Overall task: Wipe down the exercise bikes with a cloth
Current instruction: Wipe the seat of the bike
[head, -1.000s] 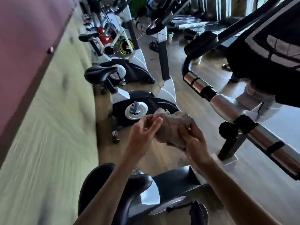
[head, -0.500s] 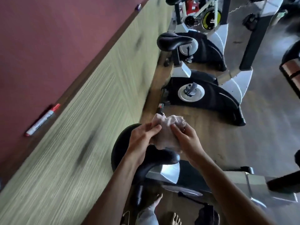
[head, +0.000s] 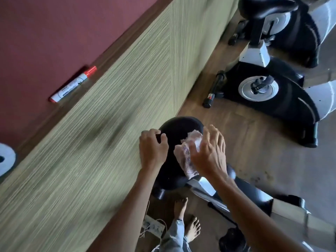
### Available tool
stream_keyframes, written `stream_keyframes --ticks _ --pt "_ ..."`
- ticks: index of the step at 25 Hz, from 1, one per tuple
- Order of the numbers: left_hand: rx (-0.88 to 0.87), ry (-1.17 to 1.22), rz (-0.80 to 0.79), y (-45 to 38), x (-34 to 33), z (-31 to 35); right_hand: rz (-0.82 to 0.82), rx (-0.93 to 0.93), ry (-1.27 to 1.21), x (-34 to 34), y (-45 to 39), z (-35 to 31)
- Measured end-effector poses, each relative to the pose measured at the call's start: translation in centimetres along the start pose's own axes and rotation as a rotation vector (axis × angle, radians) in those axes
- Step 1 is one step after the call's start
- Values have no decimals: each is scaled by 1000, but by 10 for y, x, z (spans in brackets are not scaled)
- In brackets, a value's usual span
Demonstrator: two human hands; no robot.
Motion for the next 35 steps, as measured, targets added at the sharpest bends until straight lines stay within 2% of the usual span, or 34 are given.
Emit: stream_keyframes --ticks 3,5,9,14,17,19,22,25,27,29,31,32,35 --pt "-133 -104 -8 -23 -20 3 -99 -184 -77 -43 0 -3" --pt "-180 -185 -41 -32 -39 3 -86 -204 15 -56 -13 5" --pt "-203 -191 -62 -33 -54 -1 -51 -65 141 -54 -35 16" --pt "-203 -276 -57 -33 -57 0 -121 -48 77 -59 -82 9" --pt "-202 -327 -51 -35 -60 -1 -160 179 132 -63 -87 1" --pt "-219 -339 -58 -34 -59 -3 -210 259 171 -58 -64 11" --pt "-222 -342 -44 -34 -60 -4 -190 139 161 -49 -52 33" --pt "-210 -383 -41 -33 -63 -3 -150 -12 48 -60 -89 22" --pt "-203 -385 -40 -34 -65 -4 -178 70 57 -64 -102 4" --pt "-217 -375 -32 -33 -64 -5 -208 297 117 -60 -80 0" --pt "-239 -352 -28 -32 -62 -6 -212 417 181 -51 -48 18" --pt "-239 -342 -25 -33 -62 -7 -213 391 192 -48 -43 29" --pt "-223 -359 -12 -32 -62 -6 -191 66 78 -55 -74 35"
Point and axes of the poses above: each hand's wrist, its own y-axis away from the middle knuckle, its own x-axis out of the back of the hand, z = x × y, the point moved 5 cm from there along -y, towards the middle knuckle, and after that the axes turned 10 degrees about -y, right-handed, at the moved point
